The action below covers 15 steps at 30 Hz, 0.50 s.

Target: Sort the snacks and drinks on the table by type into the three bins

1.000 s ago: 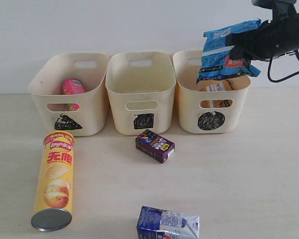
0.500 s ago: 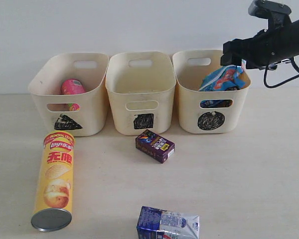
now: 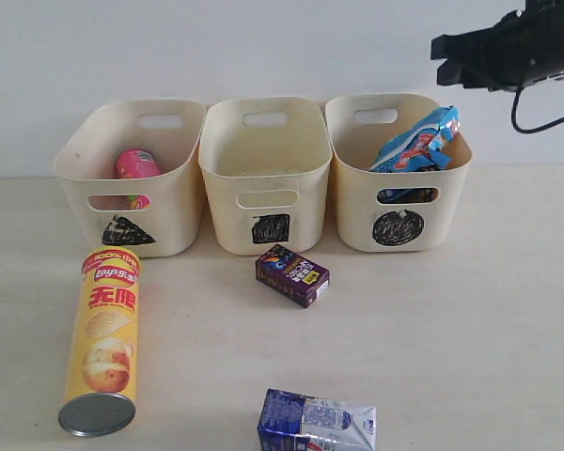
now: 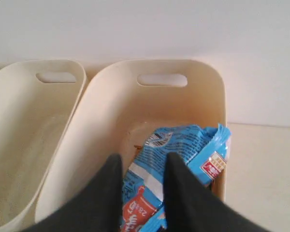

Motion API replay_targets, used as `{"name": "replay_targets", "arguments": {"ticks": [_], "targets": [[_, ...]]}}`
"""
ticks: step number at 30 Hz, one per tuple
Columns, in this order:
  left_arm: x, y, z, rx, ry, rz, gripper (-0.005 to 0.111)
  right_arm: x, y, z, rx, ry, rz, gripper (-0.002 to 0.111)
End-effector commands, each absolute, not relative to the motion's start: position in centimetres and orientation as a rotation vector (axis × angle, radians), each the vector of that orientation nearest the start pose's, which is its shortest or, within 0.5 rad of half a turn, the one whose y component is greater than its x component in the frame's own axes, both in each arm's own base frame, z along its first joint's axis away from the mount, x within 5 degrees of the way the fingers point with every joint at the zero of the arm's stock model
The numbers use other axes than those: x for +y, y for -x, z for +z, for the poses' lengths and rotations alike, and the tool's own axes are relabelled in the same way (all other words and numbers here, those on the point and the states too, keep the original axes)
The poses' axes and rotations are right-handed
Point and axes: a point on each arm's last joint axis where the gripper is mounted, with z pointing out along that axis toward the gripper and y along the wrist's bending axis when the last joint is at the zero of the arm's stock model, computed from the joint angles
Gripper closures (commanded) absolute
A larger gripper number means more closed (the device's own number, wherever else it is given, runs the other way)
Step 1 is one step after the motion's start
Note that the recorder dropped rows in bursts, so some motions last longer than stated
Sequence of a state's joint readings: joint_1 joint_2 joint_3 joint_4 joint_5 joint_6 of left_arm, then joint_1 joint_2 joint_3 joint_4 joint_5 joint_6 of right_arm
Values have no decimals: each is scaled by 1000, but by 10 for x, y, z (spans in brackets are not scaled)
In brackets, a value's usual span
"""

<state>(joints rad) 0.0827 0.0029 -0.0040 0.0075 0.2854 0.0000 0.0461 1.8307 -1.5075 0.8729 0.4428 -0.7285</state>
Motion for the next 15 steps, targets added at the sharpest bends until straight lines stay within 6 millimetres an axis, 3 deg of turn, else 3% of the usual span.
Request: {"name": "replay_targets", "arguments": {"ticks": [1,7,15], "targets": [[5,-55,188,1764,59,78,102,49,-416,331,2069,219,435,108],[5,-55,188,1764,59,78,102,52,-399,337,2133,242,489,108],[5,-55,188,1764,59,78,102,43,-358,320,2145,144,413,108]]}}
